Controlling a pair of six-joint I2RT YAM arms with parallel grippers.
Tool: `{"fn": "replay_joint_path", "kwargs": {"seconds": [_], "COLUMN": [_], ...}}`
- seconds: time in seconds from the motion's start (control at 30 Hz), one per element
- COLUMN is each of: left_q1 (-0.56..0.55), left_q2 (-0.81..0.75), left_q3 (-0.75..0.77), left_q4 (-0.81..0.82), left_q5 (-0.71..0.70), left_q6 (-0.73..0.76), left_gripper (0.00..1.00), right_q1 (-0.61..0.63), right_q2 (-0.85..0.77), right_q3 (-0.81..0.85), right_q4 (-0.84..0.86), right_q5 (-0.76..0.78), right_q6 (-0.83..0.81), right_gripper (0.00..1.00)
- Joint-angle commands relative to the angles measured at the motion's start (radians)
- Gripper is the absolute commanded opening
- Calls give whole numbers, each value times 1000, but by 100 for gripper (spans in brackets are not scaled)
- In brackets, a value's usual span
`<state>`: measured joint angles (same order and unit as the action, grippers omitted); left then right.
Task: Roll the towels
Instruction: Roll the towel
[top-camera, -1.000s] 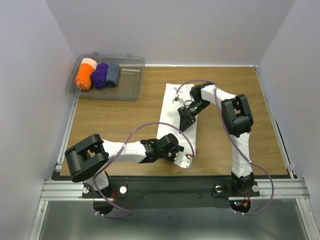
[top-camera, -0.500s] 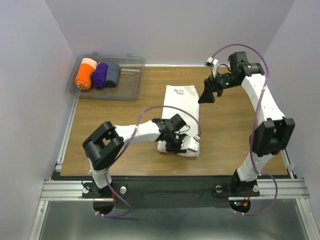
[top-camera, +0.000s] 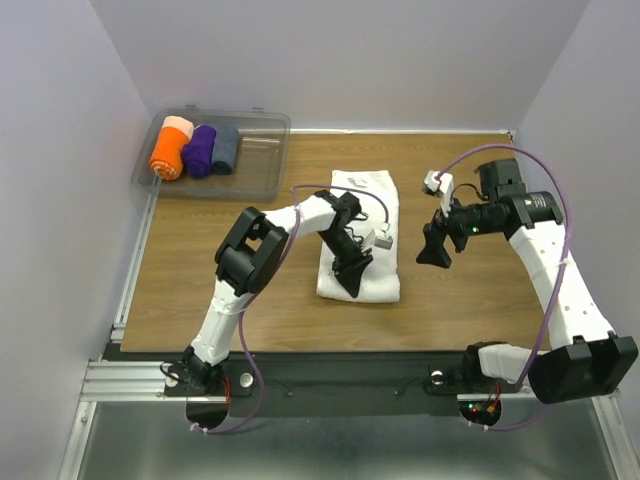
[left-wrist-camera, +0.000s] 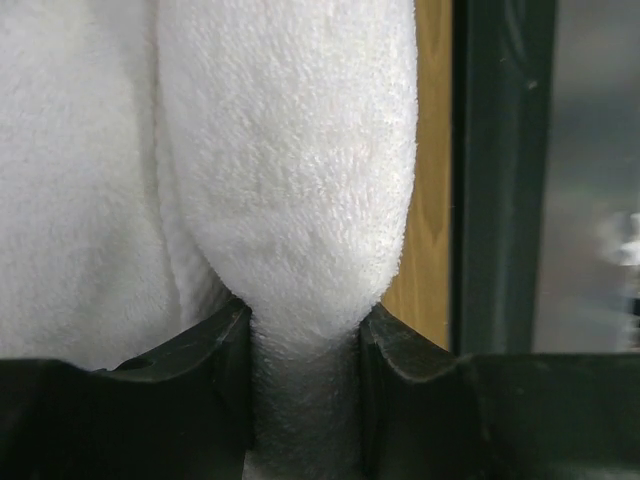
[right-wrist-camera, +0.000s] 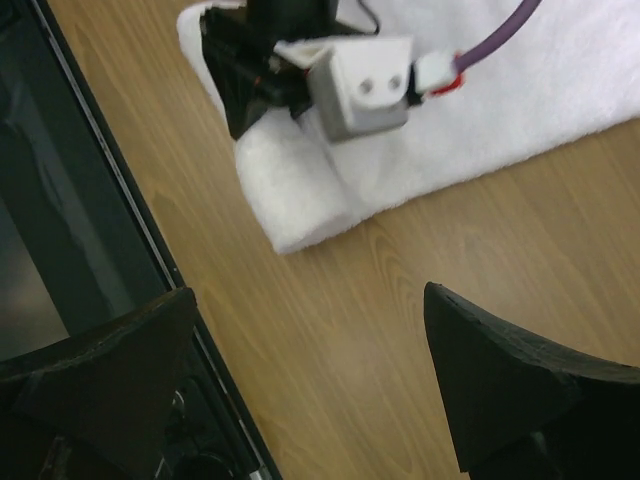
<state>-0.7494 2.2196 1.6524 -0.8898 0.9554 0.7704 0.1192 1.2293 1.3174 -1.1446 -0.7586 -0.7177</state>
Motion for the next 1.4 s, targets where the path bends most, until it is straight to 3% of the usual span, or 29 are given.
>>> {"fn": "replay_joint_path", "kwargs": {"seconds": [0.0,0.13,0.33,0.4,0.53,0.93,0.97,1.0,1.07,1.1,1.2,1.37], "left_q1": [22,30,45,54,59,81,82,84,91,102,128,229], "left_q2": [170,256,327,341,345,356,356,354,344,333,256,34], "left_q3": [70,133,173,175,179,219,219,219,212,205,146,18], "left_q4": [-159,-192,-225,-225,-227,-225,-225,-225,-225,-225,-212,-159], "left_q5": [39,43,23,34,25,55,57,63,74,92,132,218], "left_q6": [29,7,20,20,20,9,7,7,10,15,32,53], "left_gripper": [45,44,44,44,44,47,47,47,48,49,53,68], "right_q1": [46,282,404,518,626,685,686,685,685,685,685,679], "right_q2": [-48,-76,-13,19,62,150,157,160,159,145,119,104], "right_q3": [-92,-193,-279,-311,-349,-527,-532,-540,-547,-560,-583,-606], "right_q4": [65,190,364,454,540,747,752,758,758,757,753,729], "right_q5": [77,273,407,484,576,696,693,682,664,641,596,507], "right_q6": [-17,93,113,129,136,35,37,38,49,50,66,60], "right_gripper": [100,100,100,100,100,98,94,77,54,35,1,1]}}
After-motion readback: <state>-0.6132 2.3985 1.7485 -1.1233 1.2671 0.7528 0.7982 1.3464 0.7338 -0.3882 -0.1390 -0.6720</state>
